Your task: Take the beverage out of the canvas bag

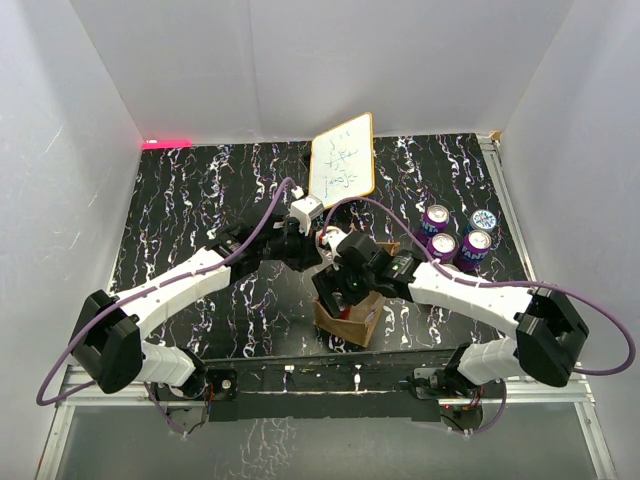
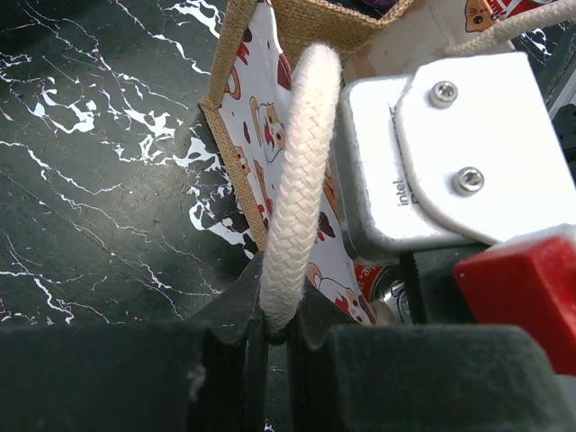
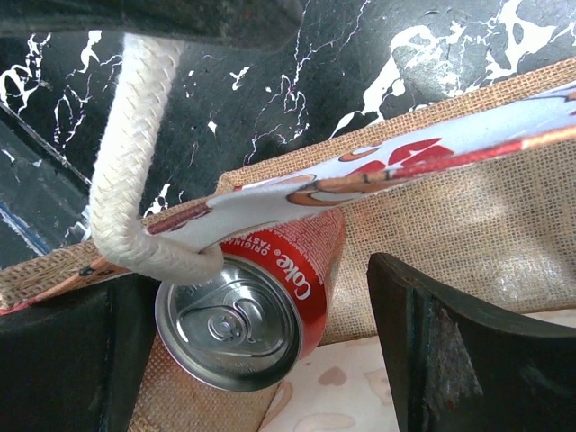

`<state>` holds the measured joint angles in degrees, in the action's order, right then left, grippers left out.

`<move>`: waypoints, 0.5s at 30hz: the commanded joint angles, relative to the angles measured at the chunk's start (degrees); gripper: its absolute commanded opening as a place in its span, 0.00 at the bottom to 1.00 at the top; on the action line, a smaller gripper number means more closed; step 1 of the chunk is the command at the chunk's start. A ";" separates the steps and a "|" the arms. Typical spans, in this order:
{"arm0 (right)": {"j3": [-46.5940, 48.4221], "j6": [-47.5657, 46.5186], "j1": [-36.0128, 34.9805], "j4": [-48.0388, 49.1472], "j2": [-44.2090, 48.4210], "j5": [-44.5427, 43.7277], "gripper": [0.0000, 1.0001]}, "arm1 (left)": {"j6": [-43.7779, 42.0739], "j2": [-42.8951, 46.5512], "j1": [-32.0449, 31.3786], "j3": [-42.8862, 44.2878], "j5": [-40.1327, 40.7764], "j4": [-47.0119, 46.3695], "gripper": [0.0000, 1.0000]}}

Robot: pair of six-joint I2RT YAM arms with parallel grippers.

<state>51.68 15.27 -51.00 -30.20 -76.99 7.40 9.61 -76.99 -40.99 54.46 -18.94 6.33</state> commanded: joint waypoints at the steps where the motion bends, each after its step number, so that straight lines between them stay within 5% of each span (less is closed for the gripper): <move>1: 1.21 -0.54 -1.15 -0.30 -1.63 -4.88 0.93 | -0.44 0.44 0.04 1.46 -0.53 0.66 0.00; 15: -0.18 0.01 -1.99 3.06 -5.12 -5.03 0.79 | -0.38 -0.04 0.04 1.49 -0.66 0.62 0.00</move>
<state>51.79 15.77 -52.53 -29.12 -80.42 5.13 9.61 -77.19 -40.84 54.46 -18.83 6.48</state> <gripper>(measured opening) 0.816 0.054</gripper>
